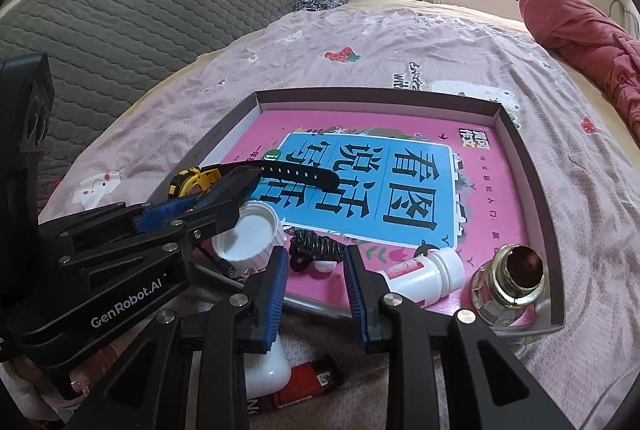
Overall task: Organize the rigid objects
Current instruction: 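Lower and release the black-gold box into the tray with the left gripper while the right releases the keychain, then open and withdraw both grippers up out of the tray, then move the left gripper to the white earbuds case while the right moves to the red lighter, then grasp the white earbuds case with the left gripper while the right grasps the red lighter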
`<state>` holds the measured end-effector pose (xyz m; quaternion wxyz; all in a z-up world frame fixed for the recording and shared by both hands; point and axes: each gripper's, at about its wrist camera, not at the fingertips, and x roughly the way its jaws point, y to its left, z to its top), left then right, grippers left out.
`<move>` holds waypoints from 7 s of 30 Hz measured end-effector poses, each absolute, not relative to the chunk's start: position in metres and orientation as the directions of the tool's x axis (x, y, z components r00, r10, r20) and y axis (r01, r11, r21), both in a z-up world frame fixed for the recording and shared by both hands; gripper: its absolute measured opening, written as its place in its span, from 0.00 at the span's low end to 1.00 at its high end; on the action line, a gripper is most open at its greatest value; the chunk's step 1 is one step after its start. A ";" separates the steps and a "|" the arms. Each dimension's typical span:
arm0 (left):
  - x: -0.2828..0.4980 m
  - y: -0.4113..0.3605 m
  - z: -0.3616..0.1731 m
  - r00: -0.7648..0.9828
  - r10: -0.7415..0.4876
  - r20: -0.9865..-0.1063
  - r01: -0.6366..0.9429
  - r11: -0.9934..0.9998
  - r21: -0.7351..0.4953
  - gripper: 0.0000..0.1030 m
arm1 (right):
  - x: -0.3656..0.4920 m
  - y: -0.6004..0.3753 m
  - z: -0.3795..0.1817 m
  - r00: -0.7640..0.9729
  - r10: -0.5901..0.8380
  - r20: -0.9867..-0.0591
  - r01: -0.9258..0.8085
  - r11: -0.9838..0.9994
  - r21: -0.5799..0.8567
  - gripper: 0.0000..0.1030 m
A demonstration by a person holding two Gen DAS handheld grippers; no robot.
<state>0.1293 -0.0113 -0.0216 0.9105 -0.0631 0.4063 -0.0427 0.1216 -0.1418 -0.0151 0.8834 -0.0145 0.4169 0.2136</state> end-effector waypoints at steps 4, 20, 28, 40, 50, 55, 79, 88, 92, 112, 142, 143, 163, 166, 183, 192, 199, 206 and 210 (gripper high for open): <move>0.128 -0.011 -0.020 0.668 -0.131 -0.733 0.026 0.988 -0.153 0.22 | 0.117 -0.142 -0.013 0.574 0.357 -0.737 -0.388 0.911 0.139 0.28; 0.122 -0.009 -0.013 0.672 -0.123 -0.730 0.017 0.989 -0.150 0.25 | 0.100 -0.154 -0.004 0.602 0.342 -0.721 -0.363 0.922 0.135 0.37; 0.117 -0.004 -0.008 0.673 -0.116 -0.730 0.008 0.989 -0.150 0.33 | 0.095 -0.154 0.001 0.620 0.326 -0.714 -0.359 0.927 0.111 0.38; 0.108 -0.004 0.000 0.679 -0.110 -0.726 0.015 0.991 -0.136 0.34 | 0.087 -0.157 0.010 0.638 0.319 -0.701 -0.363 0.927 0.092 0.43; 0.096 -0.004 0.010 0.684 -0.111 -0.721 0.020 0.991 -0.133 0.42 | 0.079 -0.162 0.019 0.650 0.319 -0.690 -0.362 0.928 0.088 0.47; 0.089 -0.003 0.016 0.690 -0.109 -0.716 0.020 0.991 -0.132 0.46 | 0.073 -0.164 0.023 0.655 0.320 -0.685 -0.365 0.927 0.084 0.47; 0.055 0.004 0.032 0.682 -0.119 -0.722 0.035 0.991 -0.130 0.47 | 0.033 -0.158 0.022 0.594 0.368 -0.716 -0.451 0.889 0.083 0.48; 0.044 -0.006 0.031 0.663 -0.130 -0.737 0.070 0.991 -0.112 0.48 | 0.025 -0.165 0.016 0.553 0.385 -0.739 -0.440 0.888 0.133 0.48; 0.042 -0.012 0.026 0.646 -0.135 -0.752 0.086 0.991 -0.104 0.48 | 0.019 -0.159 0.011 0.529 0.386 -0.756 -0.452 0.882 0.134 0.48; 0.054 -0.030 -0.001 0.578 -0.189 -0.794 0.136 0.982 -0.134 0.48 | 0.024 -0.142 -0.025 0.487 0.322 -0.812 -0.363 0.920 0.148 0.48; 0.071 -0.023 -0.019 0.537 -0.211 -0.817 0.108 0.977 -0.181 0.48 | 0.046 -0.141 -0.043 0.513 0.214 -0.831 -0.179 0.974 0.140 0.51; 0.071 -0.025 -0.019 0.536 -0.212 -0.817 0.111 0.977 -0.181 0.48 | 0.045 -0.144 -0.042 0.511 0.214 -0.833 -0.176 0.974 0.142 0.51; 0.084 -0.051 -0.040 0.443 -0.298 -0.846 0.172 0.954 -0.246 0.55 | 0.046 -0.178 -0.039 0.517 0.107 -0.849 -0.138 0.990 0.040 0.51; 0.087 -0.052 -0.044 0.434 -0.306 -0.847 0.172 0.951 -0.255 0.57 | 0.048 -0.182 -0.040 0.515 0.107 -0.851 -0.136 0.990 0.042 0.51; 0.098 -0.076 -0.058 0.407 -0.256 -0.877 0.225 0.958 -0.175 0.61 | 0.061 -0.183 -0.049 0.527 0.136 -0.839 -0.214 0.976 0.024 0.51; 0.105 -0.083 -0.066 0.403 -0.237 -0.884 0.231 0.961 -0.152 0.64 | 0.066 -0.185 -0.054 0.526 0.158 -0.836 -0.275 0.962 0.009 0.46; 0.106 -0.085 -0.068 0.409 -0.229 -0.884 0.235 0.962 -0.140 0.64 | 0.067 -0.185 -0.055 0.530 0.164 -0.832 -0.296 0.955 0.000 0.39; 0.104 -0.085 -0.065 0.424 -0.221 -0.878 0.244 0.962 -0.124 0.61 | 0.062 -0.178 -0.052 0.533 0.171 -0.829 -0.335 0.942 -0.021 0.27; 0.102 -0.078 -0.062 0.431 -0.245 -0.868 0.233 0.960 -0.155 0.60 | 0.060 -0.182 -0.051 0.526 0.194 -0.828 -0.338 0.941 0.006 0.23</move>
